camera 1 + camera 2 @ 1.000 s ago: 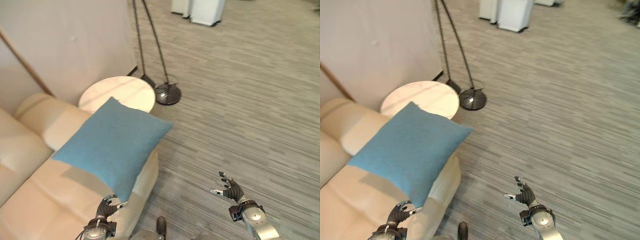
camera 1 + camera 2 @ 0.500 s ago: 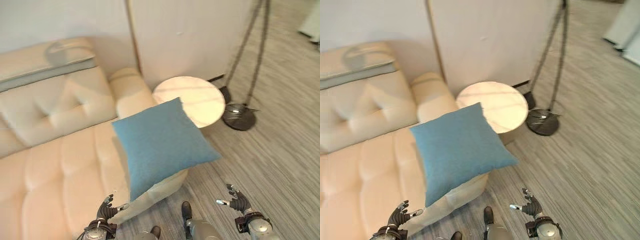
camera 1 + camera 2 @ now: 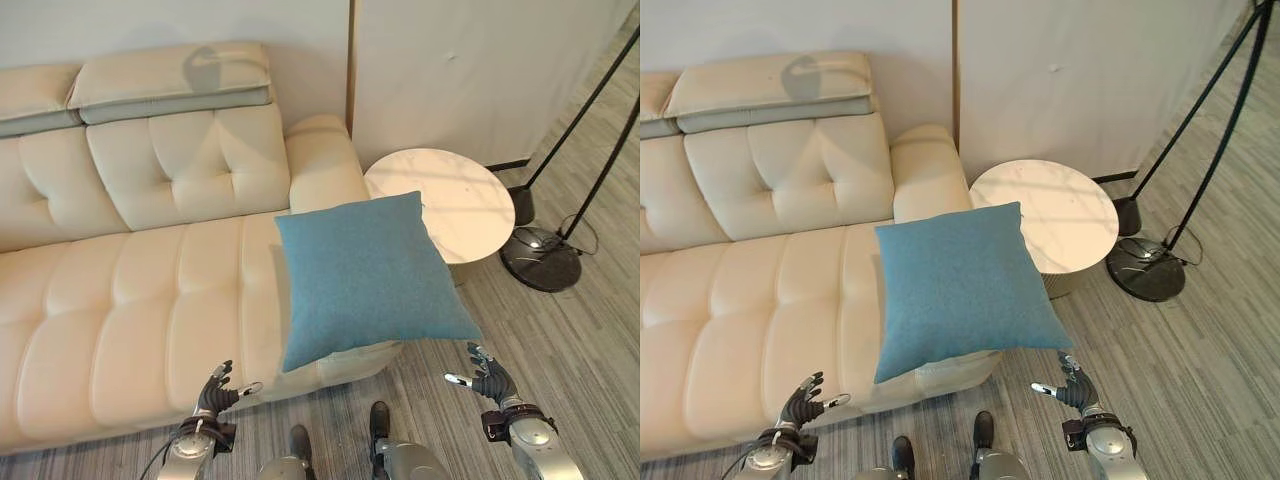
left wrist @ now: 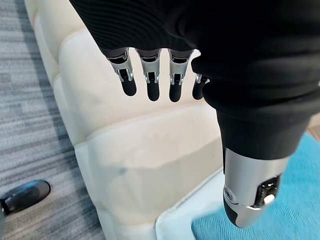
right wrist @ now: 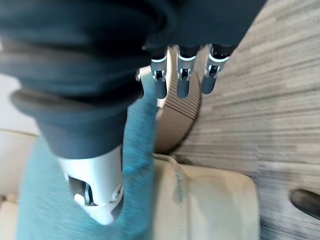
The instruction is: Pick up all the scattered cushions and arrange them neatly on the sofa.
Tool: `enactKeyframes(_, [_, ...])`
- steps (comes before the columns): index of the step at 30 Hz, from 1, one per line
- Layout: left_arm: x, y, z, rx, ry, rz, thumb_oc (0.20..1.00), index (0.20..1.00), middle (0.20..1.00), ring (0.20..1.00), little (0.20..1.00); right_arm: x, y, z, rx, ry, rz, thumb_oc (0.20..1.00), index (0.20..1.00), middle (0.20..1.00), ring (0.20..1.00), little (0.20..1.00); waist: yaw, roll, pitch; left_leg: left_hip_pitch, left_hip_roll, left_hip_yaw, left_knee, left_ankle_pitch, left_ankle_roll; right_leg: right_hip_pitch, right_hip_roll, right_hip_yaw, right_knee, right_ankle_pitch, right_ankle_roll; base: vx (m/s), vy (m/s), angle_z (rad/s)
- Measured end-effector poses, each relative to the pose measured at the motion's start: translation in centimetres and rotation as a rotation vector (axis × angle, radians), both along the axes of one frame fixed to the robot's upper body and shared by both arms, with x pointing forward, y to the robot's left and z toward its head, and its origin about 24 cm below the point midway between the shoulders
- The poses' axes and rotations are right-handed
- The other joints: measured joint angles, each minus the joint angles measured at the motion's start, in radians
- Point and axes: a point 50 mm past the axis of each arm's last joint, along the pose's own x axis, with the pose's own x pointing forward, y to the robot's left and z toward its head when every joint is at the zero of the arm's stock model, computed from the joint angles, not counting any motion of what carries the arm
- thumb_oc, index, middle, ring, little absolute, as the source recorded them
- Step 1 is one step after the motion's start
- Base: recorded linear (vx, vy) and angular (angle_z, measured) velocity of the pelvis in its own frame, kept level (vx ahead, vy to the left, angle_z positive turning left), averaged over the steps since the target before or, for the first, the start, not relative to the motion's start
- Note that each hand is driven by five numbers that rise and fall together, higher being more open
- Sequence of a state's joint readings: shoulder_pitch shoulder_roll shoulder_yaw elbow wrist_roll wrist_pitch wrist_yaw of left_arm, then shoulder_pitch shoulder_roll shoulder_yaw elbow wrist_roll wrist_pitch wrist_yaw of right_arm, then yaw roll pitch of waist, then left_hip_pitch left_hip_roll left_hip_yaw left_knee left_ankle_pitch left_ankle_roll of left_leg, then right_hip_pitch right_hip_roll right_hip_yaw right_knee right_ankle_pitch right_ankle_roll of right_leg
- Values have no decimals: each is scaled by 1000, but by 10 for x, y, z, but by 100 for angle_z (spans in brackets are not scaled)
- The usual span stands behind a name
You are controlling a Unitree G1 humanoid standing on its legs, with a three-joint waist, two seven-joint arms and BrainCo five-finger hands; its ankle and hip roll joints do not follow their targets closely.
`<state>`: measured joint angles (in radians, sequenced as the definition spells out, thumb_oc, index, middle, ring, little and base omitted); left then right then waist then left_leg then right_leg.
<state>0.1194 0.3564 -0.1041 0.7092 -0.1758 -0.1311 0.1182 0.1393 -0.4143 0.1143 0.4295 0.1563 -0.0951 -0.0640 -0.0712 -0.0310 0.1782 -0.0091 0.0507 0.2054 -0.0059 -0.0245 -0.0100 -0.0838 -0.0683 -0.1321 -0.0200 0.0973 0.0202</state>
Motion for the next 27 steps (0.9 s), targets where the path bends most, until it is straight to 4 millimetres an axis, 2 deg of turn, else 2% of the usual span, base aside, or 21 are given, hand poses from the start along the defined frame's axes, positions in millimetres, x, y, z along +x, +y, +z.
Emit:
enactKeyframes(3, [1, 10, 7, 20, -26, 21, 1000, 1000, 1000, 1000, 1000, 6, -10, 17, -30, -66, -17, 1000, 1000, 1000, 1000, 1000, 3, -13, -25, 36, -4, 12, -37, 35, 5, 8, 7, 20, -15, 12, 18, 148, 34, -14])
enactKeyframes(5, [5, 14, 12, 29, -48, 26, 1000, 1000, 1000, 1000, 1000, 12, -14, 27, -53, -105, -15, 1000, 1000, 1000, 1000, 1000, 7, -18, -31, 47, -5, 21, -46, 39, 6, 25, 10, 23, -40, 23, 14, 130, 23, -13])
enactKeyframes(9, [25, 20, 24, 3, -124, 73, 1000, 1000, 1000, 1000, 1000, 47, -18, 65, -116, -244, 41, 1000, 1000, 1000, 1000, 1000, 10, -23, -46, 66, -4, 23, -69, 39, 6, 42, 16, 27, -63, 38, 10, 38, 4, -3])
enactKeyframes(11, [39, 17, 32, -53, -184, 104, 1000, 1000, 1000, 1000, 1000, 65, -10, 78, -133, -287, 97, 1000, 1000, 1000, 1000, 1000, 27, -27, -51, 60, -2, 24, -72, 39, 6, 33, 18, 28, -63, 38, 10, -87, -28, -2])
enactKeyframes(13, [50, 15, 38, -87, -226, 123, 1000, 1000, 1000, 1000, 1000, 82, 3, 79, -137, -287, 149, 1000, 1000, 1000, 1000, 1000, 33, -34, -67, 24, -2, 20, -71, 44, 2, 0, 22, 27, -64, 40, 10, -133, -16, 6])
enactKeyframes(14, [60, 10, 43, -109, -259, 122, 1000, 1000, 1000, 1000, 1000, 87, 8, 80, -127, -290, 158, 1000, 1000, 1000, 1000, 1000, 53, -37, -68, 0, -2, 15, -72, 54, 2, -22, 21, 23, -63, 46, 7, -195, -12, 11])
enactKeyframes(16, [69, 4, 47, -120, -281, 108, 1000, 1000, 1000, 1000, 1000, 97, 15, 76, -122, -266, 174, 1000, 1000, 1000, 1000, 1000, 62, -40, -69, -31, -3, 6, -71, 64, 3, -49, 20, 20, -63, 54, 7, -226, -8, 12])
enactKeyframes(19, [98, -15, 58, -149, -319, 51, 1000, 1000, 1000, 1000, 1000, 122, 29, 75, -135, -228, 192, 1000, 1000, 1000, 1000, 1000, 75, -38, -63, -126, -8, -6, -54, 80, -1, -132, 14, 18, -62, 74, 10, -231, -3, 16])
enactKeyframes(20, [125, -32, 70, -157, -350, -6, 1000, 1000, 1000, 1000, 1000, 143, 33, 82, -133, -215, 159, 1000, 1000, 1000, 1000, 1000, 80, -26, -50, -185, -14, -13, -57, 108, 3, -186, 8, 10, -62, 91, 13, -112, 1, 15])
enactKeyframes(21, [133, -35, 74, -161, -359, -9, 1000, 1000, 1000, 1000, 1000, 151, 35, 85, -133, -211, 140, 1000, 1000, 1000, 1000, 1000, 79, -23, -41, -195, -15, -16, -57, 113, 4, -195, 8, 9, -62, 98, 10, -163, -4, 14])
enactKeyframes(23, [168, -59, 103, -180, -447, -46, 1000, 1000, 1000, 1000, 1000, 177, 47, 107, -130, -238, 106, 1000, 1000, 1000, 1000, 1000, 76, -19, 30, -208, -14, -20, -56, 128, -3, -211, 8, 8, -62, 102, 21, -186, -31, 0])
enactKeyframes(24, [182, -70, 111, -175, -456, -56, 1000, 1000, 1000, 1000, 1000, 186, 50, 113, -123, -230, 70, 1000, 1000, 1000, 1000, 1000, 74, -18, 38, -229, -14, -21, -51, 131, -6, -227, 7, 8, -62, 106, 26, -133, -33, 7])
enactKeyframes(25, [207, -92, 135, -151, -481, -112, 1000, 1000, 1000, 1000, 1000, 203, 57, 135, -128, -247, 39, 1000, 1000, 1000, 1000, 1000, 72, -16, 66, -260, -14, -26, -52, 142, -17, -255, 8, 10, -62, 119, 37, -77, -16, 8])
enactKeyframes(26, [220, -112, 160, -191, -564, -153, 1000, 1000, 1000, 1000, 1000, 210, 68, 150, -99, -300, 44, 1000, 1000, 1000, 1000, 1000, 67, -23, 94, -273, -13, -27, -59, 154, -22, -272, 10, 13, -62, 126, 34, -95, -19, 6])
enactKeyframes(27, [225, -122, 170, -211, -598, -169, 1000, 1000, 1000, 1000, 1000, 212, 75, 156, -73, -330, 50, 1000, 1000, 1000, 1000, 1000, 57, -25, 112, -272, -13, -28, -64, 162, -20, -273, 11, 13, -62, 129, 32, -68, -11, 0])
